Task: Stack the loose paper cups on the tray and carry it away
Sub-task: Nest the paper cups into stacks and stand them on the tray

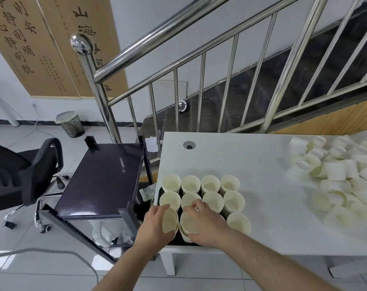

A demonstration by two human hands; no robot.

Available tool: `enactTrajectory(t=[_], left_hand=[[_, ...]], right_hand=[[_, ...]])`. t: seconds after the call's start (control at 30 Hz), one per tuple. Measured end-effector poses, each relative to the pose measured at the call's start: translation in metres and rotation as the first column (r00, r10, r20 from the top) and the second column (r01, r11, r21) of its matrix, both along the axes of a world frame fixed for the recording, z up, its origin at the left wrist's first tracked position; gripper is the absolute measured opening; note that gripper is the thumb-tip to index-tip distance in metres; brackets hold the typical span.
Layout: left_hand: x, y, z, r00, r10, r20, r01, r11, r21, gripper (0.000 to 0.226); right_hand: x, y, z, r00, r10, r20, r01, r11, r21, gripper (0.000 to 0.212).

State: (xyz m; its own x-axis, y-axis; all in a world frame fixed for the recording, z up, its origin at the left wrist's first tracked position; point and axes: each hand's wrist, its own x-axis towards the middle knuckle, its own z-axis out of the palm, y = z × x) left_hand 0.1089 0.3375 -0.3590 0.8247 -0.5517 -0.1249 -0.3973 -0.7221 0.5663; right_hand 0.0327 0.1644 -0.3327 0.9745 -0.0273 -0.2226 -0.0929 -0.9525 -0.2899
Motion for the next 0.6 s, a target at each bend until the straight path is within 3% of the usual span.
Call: enactTrajectory(t=[0.37,0.6], left_hand=[[0.004,0.004,-0.015,1.000,-0.012,0.014,0.011,0.997,0.083,0.071],[0.005,0.003,-0.015,1.000,-0.007,0.027,0.004,0.996,0.092,0.066]], right_hand=[[0.005,0.000,-0.011,0.998,0.012,-0.065,-0.017,0.997,-0.075,0.068],[0.007,-0.002,-0.016,0.998,0.003,-0.063,-0.005,1.000,-0.017,0.068]])
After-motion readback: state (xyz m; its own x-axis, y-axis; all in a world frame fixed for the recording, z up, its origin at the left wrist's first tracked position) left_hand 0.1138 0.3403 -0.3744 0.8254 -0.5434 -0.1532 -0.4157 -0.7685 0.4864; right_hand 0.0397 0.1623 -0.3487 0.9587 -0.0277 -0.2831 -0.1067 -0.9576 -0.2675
